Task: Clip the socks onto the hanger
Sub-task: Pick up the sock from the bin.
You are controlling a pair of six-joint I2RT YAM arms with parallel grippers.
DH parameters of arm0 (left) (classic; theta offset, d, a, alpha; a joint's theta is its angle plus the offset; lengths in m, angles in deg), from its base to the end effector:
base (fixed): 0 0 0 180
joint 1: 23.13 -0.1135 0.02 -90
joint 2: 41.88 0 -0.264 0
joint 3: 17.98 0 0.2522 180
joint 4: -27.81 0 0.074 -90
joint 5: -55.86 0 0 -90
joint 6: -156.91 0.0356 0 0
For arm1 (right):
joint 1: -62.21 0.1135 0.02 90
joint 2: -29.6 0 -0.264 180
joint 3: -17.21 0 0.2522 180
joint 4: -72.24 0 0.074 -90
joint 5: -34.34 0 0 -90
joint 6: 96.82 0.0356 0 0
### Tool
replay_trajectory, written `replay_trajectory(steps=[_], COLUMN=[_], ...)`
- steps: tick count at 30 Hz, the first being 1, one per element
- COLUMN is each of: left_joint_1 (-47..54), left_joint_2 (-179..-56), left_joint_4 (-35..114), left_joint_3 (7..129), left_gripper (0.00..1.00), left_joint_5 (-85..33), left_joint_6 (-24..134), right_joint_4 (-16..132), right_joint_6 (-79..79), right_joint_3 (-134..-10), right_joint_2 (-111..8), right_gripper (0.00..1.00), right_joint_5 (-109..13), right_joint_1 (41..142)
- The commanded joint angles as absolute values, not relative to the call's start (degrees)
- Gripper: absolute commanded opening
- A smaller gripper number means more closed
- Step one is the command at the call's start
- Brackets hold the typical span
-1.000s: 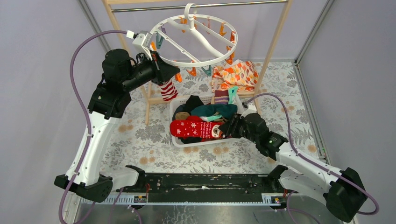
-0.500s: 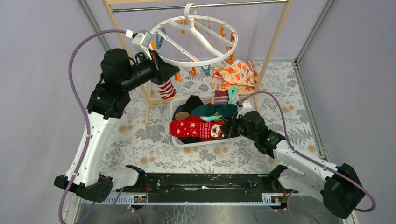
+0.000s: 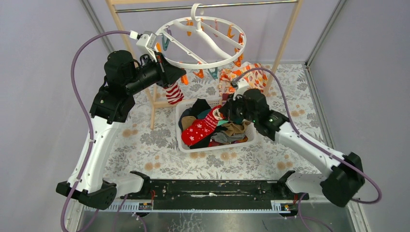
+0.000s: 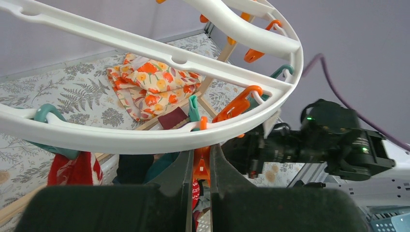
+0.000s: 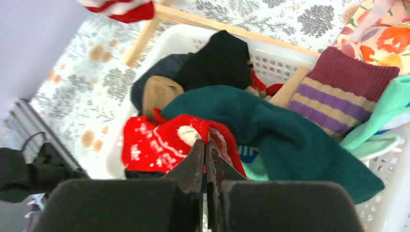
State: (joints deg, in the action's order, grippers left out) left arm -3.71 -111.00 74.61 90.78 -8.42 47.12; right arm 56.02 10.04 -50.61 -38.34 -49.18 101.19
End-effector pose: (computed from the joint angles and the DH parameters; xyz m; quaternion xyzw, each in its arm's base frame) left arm 0.2074 -0.0895 0.5078 0.1449 0.7315 -0.3736 0.5516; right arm 0.2136 0.1780 0.3269 -0.1866 0.7778 0.3202 0.5076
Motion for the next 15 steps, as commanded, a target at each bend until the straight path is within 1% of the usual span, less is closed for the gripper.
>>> replay_trajectory(steps=[1,2,3,5,7,13,15], left_joint_1=[-4.1,-4.1,-4.1,-4.1,-4.1,-4.1,-4.1], left_joint_2=[-110.6,-110.7,-110.8,-110.9,-111.0,-111.0,-110.9], left_joint_4=[73.9,73.9,73.9,73.9,73.9,73.6,73.6], left_joint_3=[92.6,92.6,92.6,92.6,92.5,92.1,92.1], left_gripper=[0.00,0.00,0.00,0.00,0.00,0.00,0.00], left_joint_5=[-6.8,-6.8,-6.7,-6.7,-6.5,-6.3,-6.3], left_joint_6=[47.4,47.4,47.4,47.3,47.2,47.4,47.5], right_joint_4=[52.2,52.2,52.5,53.7,55.4,61.0,61.2], right_joint_6=[3.3,2.7,2.3,1.6,1.8,5.5,8.8], right_joint_3=[-57.1,-58.0,-58.7,-59.7,-60.3,-59.3,-58.2], right_joint_2=[-45.8,-47.2,-48.3,-49.9,-50.6,-47.7,-45.9], right_gripper=[0.02,0.04,0.08,0.21,0.37,0.69,0.76], right_joint_5=[-51.0,-51.4,-52.3,-54.4,-57.0,-63.6,-63.7], right_joint_1=[100.8,100.8,100.8,100.7,100.6,100.0,99.5])
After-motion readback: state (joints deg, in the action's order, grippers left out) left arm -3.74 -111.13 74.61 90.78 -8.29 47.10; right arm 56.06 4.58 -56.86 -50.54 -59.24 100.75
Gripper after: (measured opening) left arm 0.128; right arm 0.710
